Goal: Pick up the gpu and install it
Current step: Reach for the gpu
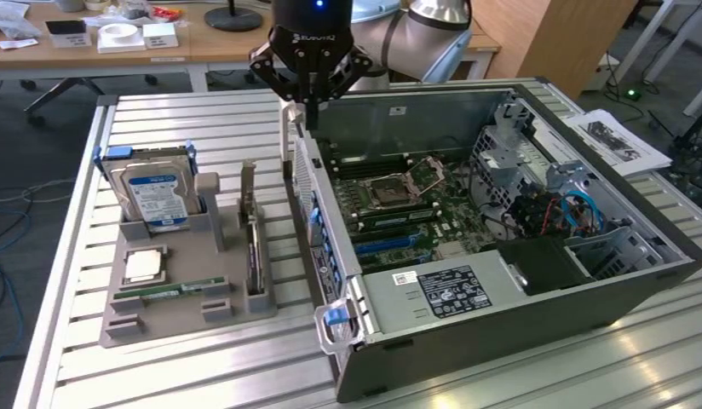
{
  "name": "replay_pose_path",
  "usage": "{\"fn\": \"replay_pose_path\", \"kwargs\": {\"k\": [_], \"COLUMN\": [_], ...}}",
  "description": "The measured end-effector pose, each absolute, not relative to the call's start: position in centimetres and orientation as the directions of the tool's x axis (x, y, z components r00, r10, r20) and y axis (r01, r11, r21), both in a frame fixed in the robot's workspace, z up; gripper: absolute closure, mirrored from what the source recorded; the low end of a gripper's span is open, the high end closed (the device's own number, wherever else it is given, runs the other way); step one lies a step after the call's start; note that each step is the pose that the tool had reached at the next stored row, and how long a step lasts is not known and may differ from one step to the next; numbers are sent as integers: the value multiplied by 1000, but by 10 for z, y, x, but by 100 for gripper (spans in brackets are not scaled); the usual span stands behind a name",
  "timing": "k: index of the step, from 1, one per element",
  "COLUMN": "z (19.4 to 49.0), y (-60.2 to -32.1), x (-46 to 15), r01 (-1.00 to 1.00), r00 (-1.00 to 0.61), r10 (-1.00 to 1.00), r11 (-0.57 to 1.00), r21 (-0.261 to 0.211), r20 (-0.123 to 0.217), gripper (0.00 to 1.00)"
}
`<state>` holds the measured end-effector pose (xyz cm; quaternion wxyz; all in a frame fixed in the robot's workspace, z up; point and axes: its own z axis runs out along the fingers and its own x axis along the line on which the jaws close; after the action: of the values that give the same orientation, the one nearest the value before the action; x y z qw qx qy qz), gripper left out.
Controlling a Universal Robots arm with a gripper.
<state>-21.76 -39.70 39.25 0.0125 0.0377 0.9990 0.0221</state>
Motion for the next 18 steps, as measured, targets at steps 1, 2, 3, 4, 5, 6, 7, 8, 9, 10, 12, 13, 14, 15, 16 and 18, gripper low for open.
{"fn": "replay_pose_path", "kwargs": {"k": [1,2,3,4,5,6,7,8,9,10,12,13,14,15,16,18], "z": [392,392,392,392,392,392,392,392,392,392,392,392,392,392,392,392], "y": [-397,-397,-397,-397,-397,-397,-397,-397,-397,-396,-396,-396,-396,-396,-396,-396], "x": [-219,-221,-223,-225,-226,-228,-230,-232,-234,-236,-240,-242,-244,-246,-248,-254], "r01": [75,75,75,75,75,75,75,75,75,75,76,76,76,76,76,76], "r00": [-997,-997,-997,-997,-997,-997,-997,-997,-997,-997,-997,-997,-997,-997,-997,-997], "r10": [76,76,76,76,76,76,76,76,76,77,77,77,77,77,77,77], "r11": [996,996,996,996,996,996,996,996,996,996,996,996,996,996,996,996], "r21": [45,45,45,45,45,45,45,45,45,45,45,45,45,45,45,45], "r20": [-23,-23,-23,-23,-23,-23,-23,-23,-23,-23,-23,-23,-23,-23,-23,-23], "gripper": [89,89,89,89,89,89,89,89,89,89,89,89,89,89,89,89]}}
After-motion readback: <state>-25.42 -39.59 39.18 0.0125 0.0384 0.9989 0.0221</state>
